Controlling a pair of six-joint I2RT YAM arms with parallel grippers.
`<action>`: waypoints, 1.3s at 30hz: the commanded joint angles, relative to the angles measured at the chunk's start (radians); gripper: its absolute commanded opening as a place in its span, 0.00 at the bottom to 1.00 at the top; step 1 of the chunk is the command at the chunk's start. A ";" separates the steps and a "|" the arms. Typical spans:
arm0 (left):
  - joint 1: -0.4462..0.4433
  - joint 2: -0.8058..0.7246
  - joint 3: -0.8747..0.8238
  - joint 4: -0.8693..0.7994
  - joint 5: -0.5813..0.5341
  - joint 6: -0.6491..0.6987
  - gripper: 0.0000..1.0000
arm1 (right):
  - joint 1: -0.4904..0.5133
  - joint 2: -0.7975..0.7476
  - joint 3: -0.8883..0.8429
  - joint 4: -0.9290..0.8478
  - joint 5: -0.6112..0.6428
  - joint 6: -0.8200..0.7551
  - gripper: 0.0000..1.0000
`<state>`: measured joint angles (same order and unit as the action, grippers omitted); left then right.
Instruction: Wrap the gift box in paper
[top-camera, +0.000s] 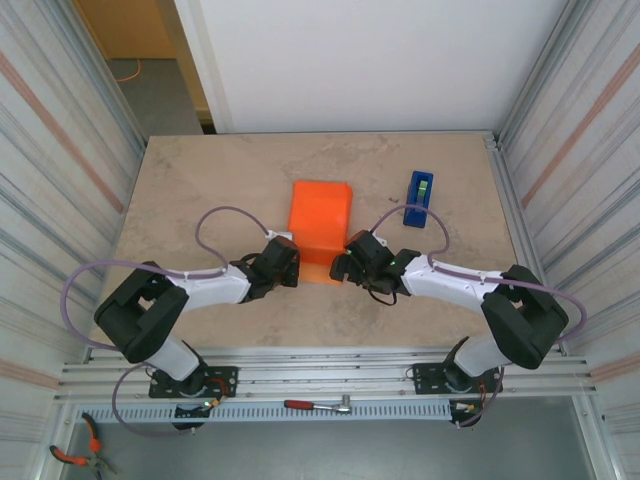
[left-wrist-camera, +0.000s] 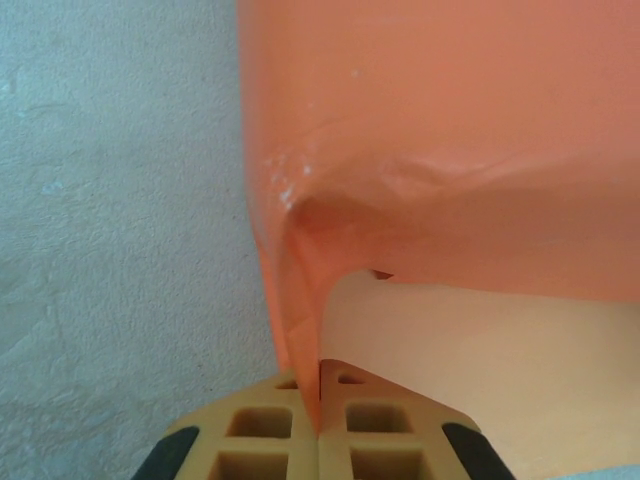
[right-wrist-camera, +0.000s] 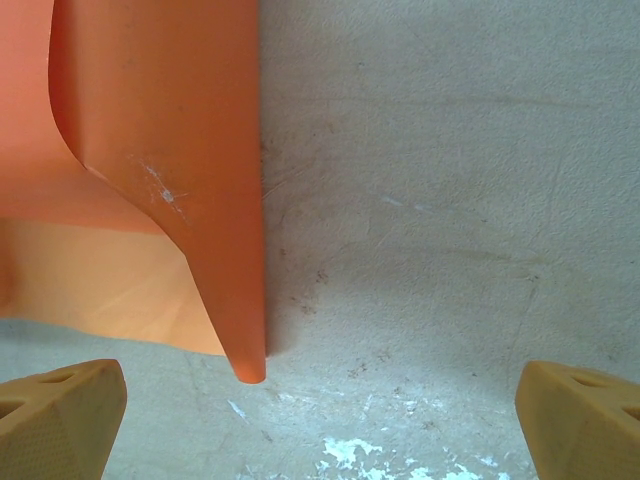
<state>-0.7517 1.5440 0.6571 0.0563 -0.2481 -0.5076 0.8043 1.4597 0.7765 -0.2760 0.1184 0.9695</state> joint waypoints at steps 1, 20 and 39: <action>-0.009 -0.001 0.032 -0.011 -0.032 0.020 0.00 | -0.004 -0.015 -0.001 -0.005 -0.007 0.026 0.98; -0.006 -0.066 -0.005 0.029 -0.135 0.079 0.99 | -0.004 -0.016 -0.003 -0.011 -0.004 0.021 0.98; 0.063 0.007 0.009 0.108 -0.102 0.210 0.85 | -0.010 -0.025 -0.011 -0.014 0.000 0.026 0.98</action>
<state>-0.6918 1.5345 0.6395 0.1333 -0.3660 -0.3511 0.8028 1.4593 0.7761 -0.2768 0.1078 0.9695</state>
